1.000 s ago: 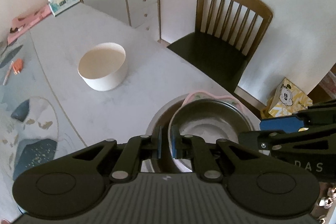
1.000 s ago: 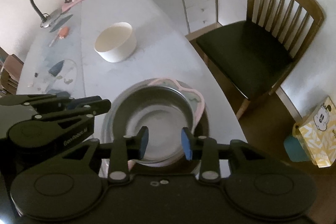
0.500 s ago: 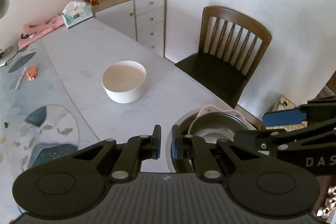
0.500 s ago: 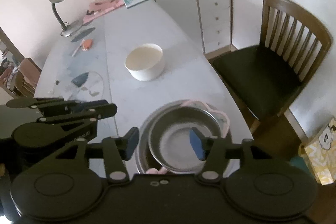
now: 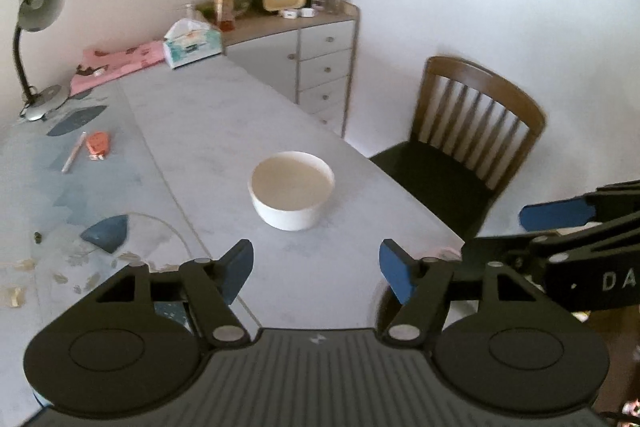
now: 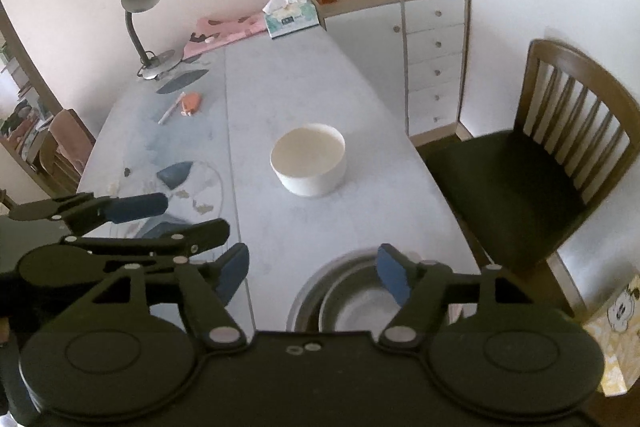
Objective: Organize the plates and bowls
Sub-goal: 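Move both grippers to the cream-white bowl rim and close them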
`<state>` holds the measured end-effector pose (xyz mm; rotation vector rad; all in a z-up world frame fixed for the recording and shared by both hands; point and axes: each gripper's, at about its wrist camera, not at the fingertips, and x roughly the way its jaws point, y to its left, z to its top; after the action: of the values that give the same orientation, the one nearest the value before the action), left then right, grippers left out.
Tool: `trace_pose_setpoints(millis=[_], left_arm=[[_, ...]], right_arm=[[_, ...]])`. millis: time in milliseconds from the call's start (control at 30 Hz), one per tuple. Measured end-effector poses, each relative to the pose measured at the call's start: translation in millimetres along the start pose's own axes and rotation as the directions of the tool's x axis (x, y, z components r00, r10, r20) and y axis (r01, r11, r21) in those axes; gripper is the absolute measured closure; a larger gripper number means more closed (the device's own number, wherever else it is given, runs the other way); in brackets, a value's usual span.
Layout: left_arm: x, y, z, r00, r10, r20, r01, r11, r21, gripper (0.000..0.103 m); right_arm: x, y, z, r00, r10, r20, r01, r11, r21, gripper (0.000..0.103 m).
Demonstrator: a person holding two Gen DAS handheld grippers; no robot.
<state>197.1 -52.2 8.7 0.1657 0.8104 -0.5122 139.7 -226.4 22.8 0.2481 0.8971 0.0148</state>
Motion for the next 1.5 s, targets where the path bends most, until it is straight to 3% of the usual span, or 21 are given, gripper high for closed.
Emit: trace_pose_setpoints(millis=[200,567,933,1233,1367,1500], left_arm=[[22,22,19,0.998,0.067,-0.001,-0.067,0.997,-0.044,0.026],[101,53,64,0.989,0.127,-0.072,-0.134,0.986,-0.103,0.026],[194,72,79,0.969,0.142,-0.203,-0.166,0.981,-0.105,0.026],[239,76,73,0.95,0.161,-0.268,-0.2,0.972,-0.123,0.027],[250,73,69,0.946,0.153,-0.286,-0.193,0.974,-0.117,0.041],[256,71,66,0.942,0.144,-0.304,-0.191,0.973,-0.131,0.067]], right_arm=[[26,-6,31,1.0,-0.011,0.013,0.011,0.999,-0.039,0.008],[112,-24,86,0.998,0.003,-0.058,-0.008,0.996,-0.087,0.008],[201,-39,105,0.981,-0.011,-0.194,-0.007,0.996,-0.09,0.022],[246,-48,105,0.959,0.007,-0.282,-0.022,0.998,-0.051,0.036],[256,-50,103,0.952,0.011,-0.307,-0.029,0.998,-0.053,0.051],[262,-50,103,0.948,0.017,-0.317,-0.034,0.998,-0.048,0.066]])
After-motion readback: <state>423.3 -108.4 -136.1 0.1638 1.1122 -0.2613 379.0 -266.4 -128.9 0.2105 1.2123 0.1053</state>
